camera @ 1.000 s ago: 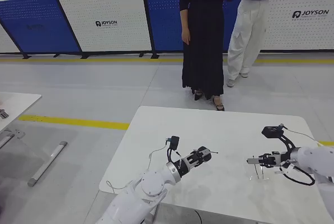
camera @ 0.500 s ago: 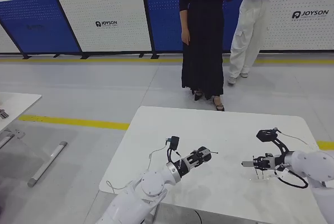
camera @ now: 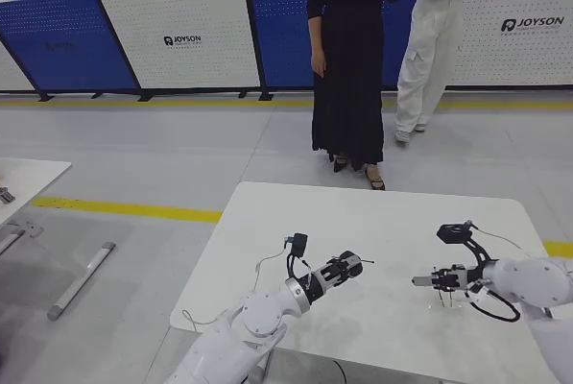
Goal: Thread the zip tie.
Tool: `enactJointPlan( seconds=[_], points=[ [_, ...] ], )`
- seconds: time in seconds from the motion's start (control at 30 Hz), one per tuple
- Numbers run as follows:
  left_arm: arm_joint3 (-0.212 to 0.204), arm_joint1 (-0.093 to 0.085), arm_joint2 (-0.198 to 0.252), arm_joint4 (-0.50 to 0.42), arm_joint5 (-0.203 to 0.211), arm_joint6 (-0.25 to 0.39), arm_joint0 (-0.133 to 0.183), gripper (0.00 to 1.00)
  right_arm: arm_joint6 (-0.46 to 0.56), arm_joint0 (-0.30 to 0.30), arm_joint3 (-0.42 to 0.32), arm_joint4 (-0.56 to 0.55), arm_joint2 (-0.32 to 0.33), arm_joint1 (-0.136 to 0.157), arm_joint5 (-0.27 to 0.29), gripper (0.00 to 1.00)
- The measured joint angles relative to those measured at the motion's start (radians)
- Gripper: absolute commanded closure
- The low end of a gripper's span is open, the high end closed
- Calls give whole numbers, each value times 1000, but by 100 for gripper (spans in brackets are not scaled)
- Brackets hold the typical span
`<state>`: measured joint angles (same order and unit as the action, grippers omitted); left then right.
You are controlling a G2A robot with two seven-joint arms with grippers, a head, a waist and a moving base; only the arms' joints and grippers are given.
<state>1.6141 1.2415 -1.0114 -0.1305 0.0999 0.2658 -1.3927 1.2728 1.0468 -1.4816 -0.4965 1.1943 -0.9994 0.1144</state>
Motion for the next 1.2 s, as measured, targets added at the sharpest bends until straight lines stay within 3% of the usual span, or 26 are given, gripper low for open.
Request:
enactJointPlan(
  seconds=[0.03, 0.07, 0.1, 0.13, 0.2, 0.4, 0.47, 0.63, 1.2],
  points=[
    [0, 0, 0, 0, 0, 0, 0, 100, 0, 4, -2, 1, 8, 2, 0, 7],
    [0, 0, 0, 0, 0, 0, 0, 100, 1, 7, -6, 2, 14, 4, -1, 25],
    [0, 0, 0, 0, 0, 0, 0, 100, 5, 12, -10, 0, 22, 7, -4, 25],
    [0, 0, 0, 0, 0, 0, 0, 100, 8, 15, -13, -4, 26, 9, -7, 52],
    [0, 0, 0, 0, 0, 0, 0, 100, 16, 20, -21, -11, 33, 12, -14, 57],
    [0, 0, 0, 0, 0, 0, 0, 100, 36, 19, -30, -23, 31, 18, -33, 58],
    [0, 0, 0, 0, 0, 0, 0, 100, 36, 15, -26, -24, 28, 18, -39, 63],
    [0, 0, 0, 0, 0, 0, 0, 100, 38, -2, -8, -30, 14, 17, -60, 61],
    [0, 0, 0, 0, 0, 0, 0, 100, 45, -105, 110, -64, -95, -4, -118, 71]
  ],
)
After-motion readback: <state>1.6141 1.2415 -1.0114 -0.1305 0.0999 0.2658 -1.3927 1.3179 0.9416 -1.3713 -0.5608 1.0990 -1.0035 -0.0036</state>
